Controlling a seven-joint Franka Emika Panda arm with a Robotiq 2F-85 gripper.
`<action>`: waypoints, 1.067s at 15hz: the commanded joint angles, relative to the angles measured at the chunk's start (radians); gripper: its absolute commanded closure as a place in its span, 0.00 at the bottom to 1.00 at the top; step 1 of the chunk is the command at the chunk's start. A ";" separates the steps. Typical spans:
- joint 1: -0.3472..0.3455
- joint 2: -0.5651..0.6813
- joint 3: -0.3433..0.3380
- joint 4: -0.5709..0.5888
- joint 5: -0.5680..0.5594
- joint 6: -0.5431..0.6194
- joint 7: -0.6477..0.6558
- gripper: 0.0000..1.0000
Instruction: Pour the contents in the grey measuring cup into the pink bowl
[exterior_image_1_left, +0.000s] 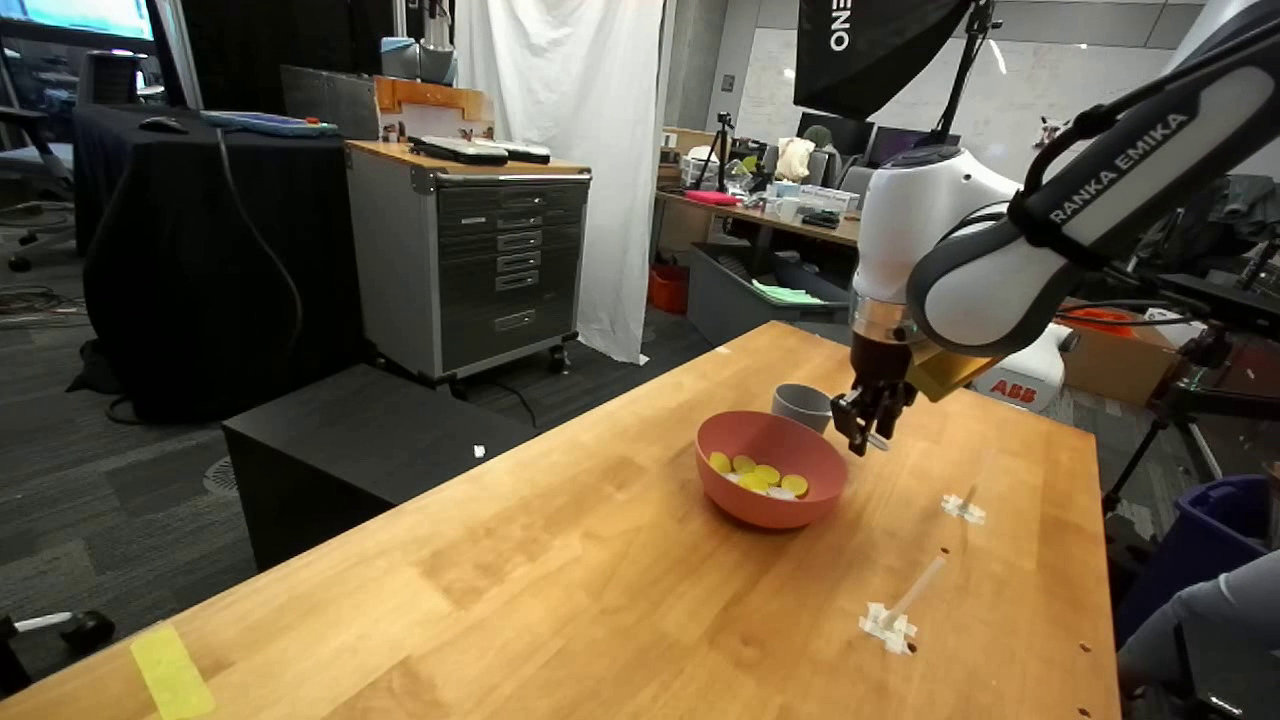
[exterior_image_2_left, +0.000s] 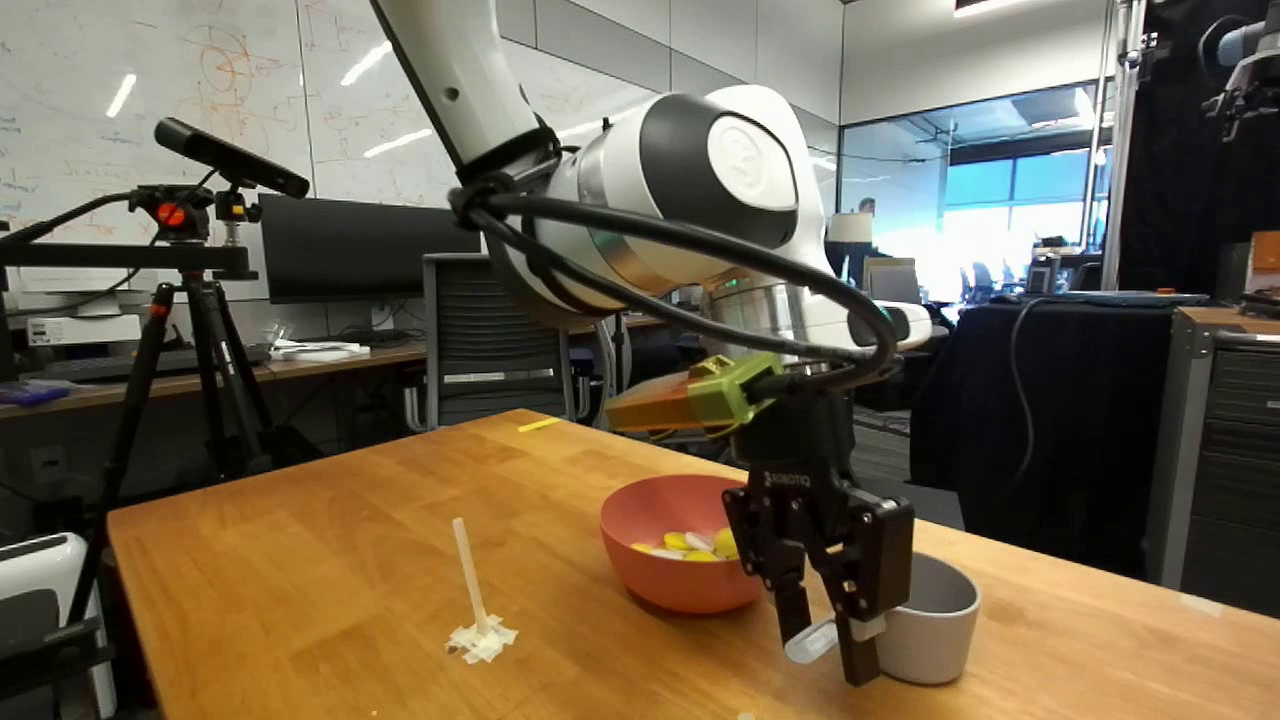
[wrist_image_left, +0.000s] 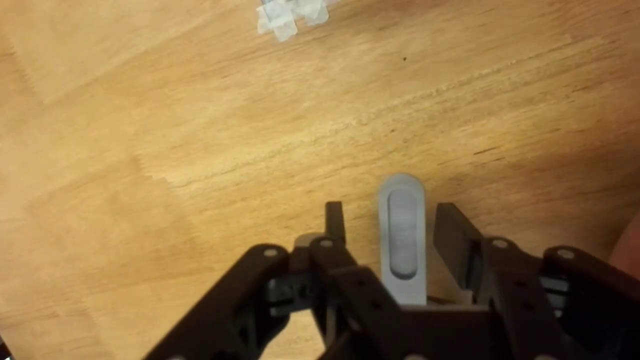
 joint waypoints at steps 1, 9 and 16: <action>0.011 0.008 -0.011 0.030 0.026 -0.021 -0.029 0.16; 0.036 -0.109 -0.003 -0.026 0.015 -0.072 -0.043 0.00; 0.052 -0.333 0.051 -0.113 -0.014 -0.170 -0.208 0.00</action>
